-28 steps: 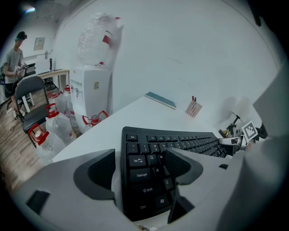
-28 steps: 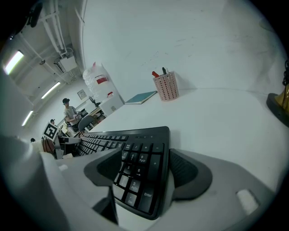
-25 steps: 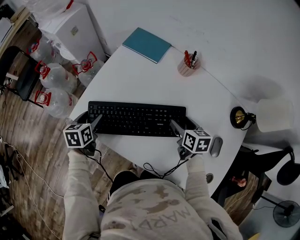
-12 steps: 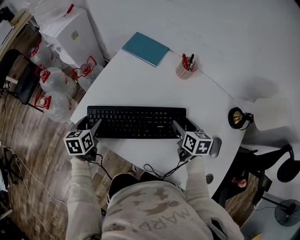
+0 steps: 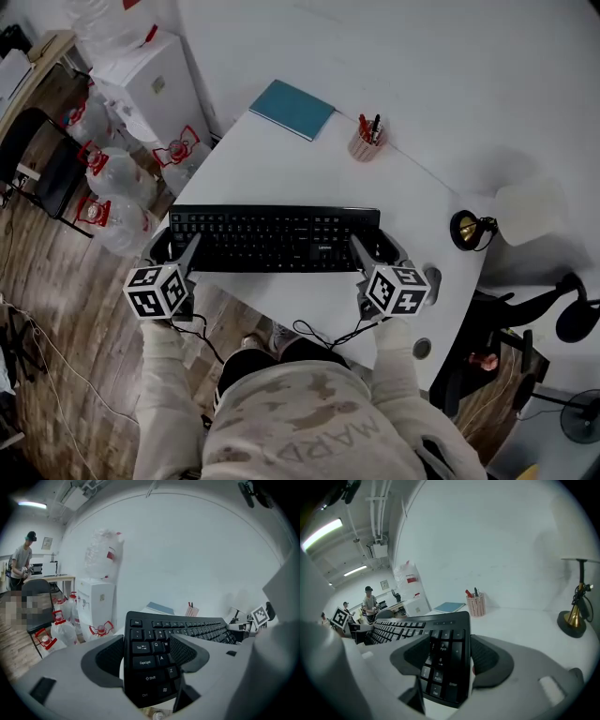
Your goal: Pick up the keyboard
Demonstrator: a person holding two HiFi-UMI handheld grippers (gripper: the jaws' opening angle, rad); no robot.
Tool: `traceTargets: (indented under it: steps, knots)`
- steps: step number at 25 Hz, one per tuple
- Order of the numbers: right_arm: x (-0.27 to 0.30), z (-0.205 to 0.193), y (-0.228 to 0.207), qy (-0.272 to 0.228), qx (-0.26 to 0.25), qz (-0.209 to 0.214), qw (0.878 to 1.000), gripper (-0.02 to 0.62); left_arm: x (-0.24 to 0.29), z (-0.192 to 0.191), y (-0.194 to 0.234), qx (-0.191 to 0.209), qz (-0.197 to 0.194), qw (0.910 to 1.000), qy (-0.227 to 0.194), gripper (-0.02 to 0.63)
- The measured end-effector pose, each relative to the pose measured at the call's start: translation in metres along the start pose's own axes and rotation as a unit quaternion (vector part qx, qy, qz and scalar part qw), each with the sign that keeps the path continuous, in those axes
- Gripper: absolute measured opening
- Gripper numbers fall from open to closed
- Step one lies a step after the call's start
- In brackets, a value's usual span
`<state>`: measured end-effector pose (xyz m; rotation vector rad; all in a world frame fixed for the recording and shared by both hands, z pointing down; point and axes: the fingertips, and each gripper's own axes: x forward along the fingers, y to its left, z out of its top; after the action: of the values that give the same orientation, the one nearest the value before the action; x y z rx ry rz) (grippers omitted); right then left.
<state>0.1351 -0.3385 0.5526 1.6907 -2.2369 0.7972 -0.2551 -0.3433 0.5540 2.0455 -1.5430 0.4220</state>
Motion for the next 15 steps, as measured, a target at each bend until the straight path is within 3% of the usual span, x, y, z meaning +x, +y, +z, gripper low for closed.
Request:
traceTargets:
  steps: [15]
  knots:
    - [-0.080, 0.036, 0.041, -0.101, -0.020, -0.025, 0.994, 0.282, -0.066, 0.053, -0.018, 0.046, -0.038, 0.9950, -0.080, 0.314]
